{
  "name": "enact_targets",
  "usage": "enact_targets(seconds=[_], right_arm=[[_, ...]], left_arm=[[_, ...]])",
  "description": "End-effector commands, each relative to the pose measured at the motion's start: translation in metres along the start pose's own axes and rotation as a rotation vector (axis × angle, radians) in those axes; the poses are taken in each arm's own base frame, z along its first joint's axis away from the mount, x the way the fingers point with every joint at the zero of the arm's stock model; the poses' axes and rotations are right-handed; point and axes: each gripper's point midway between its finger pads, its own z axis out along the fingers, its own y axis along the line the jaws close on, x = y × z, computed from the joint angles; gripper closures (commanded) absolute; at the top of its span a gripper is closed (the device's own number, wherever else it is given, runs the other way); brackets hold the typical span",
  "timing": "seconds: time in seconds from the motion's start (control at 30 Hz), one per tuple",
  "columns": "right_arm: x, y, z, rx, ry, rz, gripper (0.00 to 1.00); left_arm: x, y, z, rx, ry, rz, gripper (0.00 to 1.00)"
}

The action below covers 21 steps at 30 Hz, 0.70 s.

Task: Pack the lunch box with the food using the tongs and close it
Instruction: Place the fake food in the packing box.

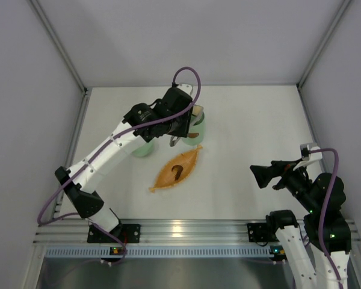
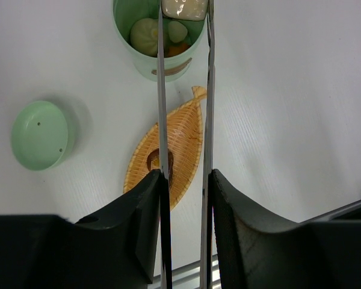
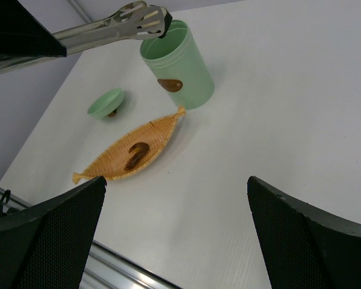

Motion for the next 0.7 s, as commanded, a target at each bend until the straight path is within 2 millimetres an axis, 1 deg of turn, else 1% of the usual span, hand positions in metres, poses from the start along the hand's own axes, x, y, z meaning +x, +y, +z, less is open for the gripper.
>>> enact_targets(seconds=[0.0,0.17,0.3,0.37,0.43,0.47,0.67], right_arm=[[0.0055,-0.0006,-0.0029,0.001,0.015,-0.007,0.0],[0.0058,-0.0005,-0.0032,0.001,0.015,-0.007,0.01],[0.0067,-0.001,-0.003,0.002,0.016,-0.007,0.01],[0.0078,-0.0017,-0.0028,0.004,0.018,-0.005,0.01],[0.007,-0.0011,-0.003,0.002,0.016,-0.007,0.01],[0.0064,-0.001,-0.0032,0.002,0.014,-0.007,0.0],[0.0073,-0.0014,-0.003,0.003,0.015,-0.006,0.01]], left_arm=[[-0.0308,-0.0048,-0.0042,0.001,-0.107,-0.022,0.64],[-0.0281,-0.0029,0.0039,-0.022,-0.095,-0.02,0.6],[-0.029,-0.0018,0.0038,-0.029,-0.098,-0.021,0.57],[-0.0293,-0.0013,0.0022,-0.028,-0.099,-0.02,0.52],[-0.0292,-0.0016,0.0022,-0.027,-0.098,-0.021,0.51],[-0.029,-0.002,0.0022,-0.024,-0.097,-0.018,0.48],[-0.0275,-0.0032,0.001,-0.014,-0.089,-0.014,0.46]])
